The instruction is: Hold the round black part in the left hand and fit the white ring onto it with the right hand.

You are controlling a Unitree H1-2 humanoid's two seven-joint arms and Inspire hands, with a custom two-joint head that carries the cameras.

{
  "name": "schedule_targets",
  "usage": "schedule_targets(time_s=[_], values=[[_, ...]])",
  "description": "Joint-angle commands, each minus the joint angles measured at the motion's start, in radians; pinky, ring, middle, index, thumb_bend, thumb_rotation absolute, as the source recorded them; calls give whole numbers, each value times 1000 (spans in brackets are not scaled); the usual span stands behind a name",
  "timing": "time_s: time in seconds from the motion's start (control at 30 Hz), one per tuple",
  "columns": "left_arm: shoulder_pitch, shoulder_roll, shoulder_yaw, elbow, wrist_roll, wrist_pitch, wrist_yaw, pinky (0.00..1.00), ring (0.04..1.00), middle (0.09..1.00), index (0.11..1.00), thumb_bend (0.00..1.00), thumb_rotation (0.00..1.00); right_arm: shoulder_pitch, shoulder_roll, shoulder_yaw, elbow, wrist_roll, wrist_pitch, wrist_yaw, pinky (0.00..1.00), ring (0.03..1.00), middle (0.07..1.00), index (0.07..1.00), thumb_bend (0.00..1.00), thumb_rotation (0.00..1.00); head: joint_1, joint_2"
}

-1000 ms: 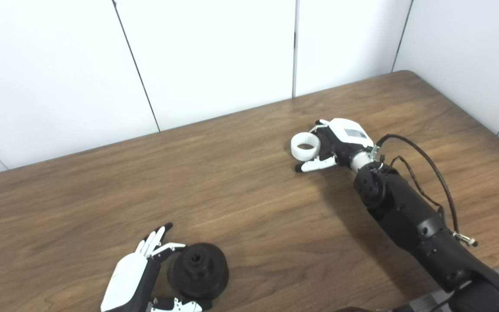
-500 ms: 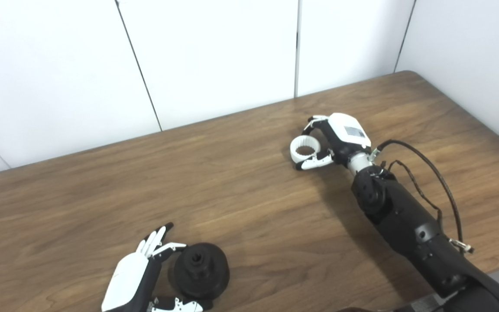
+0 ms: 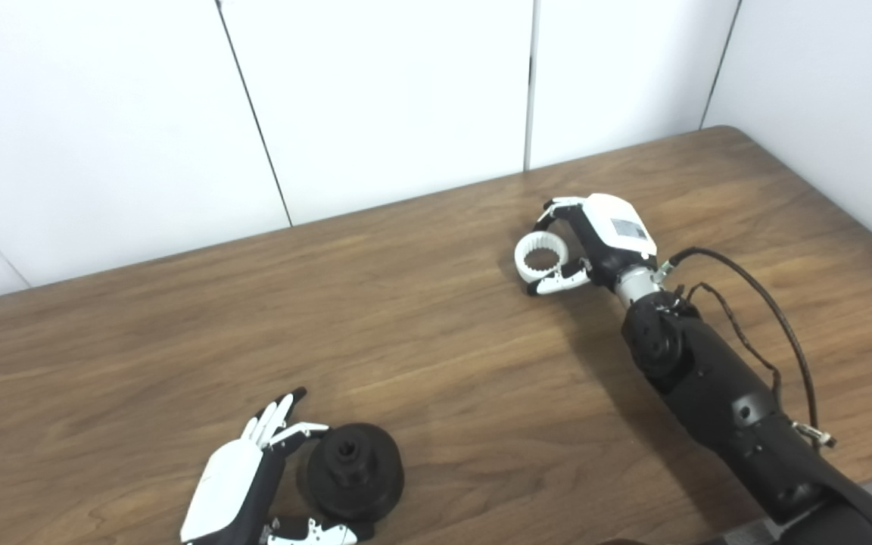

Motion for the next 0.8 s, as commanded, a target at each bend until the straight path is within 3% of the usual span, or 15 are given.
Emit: schedule_targets(time_s=[0.0,0.77], values=[[-16,0,6,-35,7,-5,9,1000,1000,996,646,903,374,-10,-5,-21,-30,3,-10,-24,914,867,815,486,516,140,1,0],[-30,-19,0,-26,30,7,9,1000,1000,1000,646,899,351,96,62,-74,-298,29,-39,-19,928,868,825,485,518,138,50,12]])
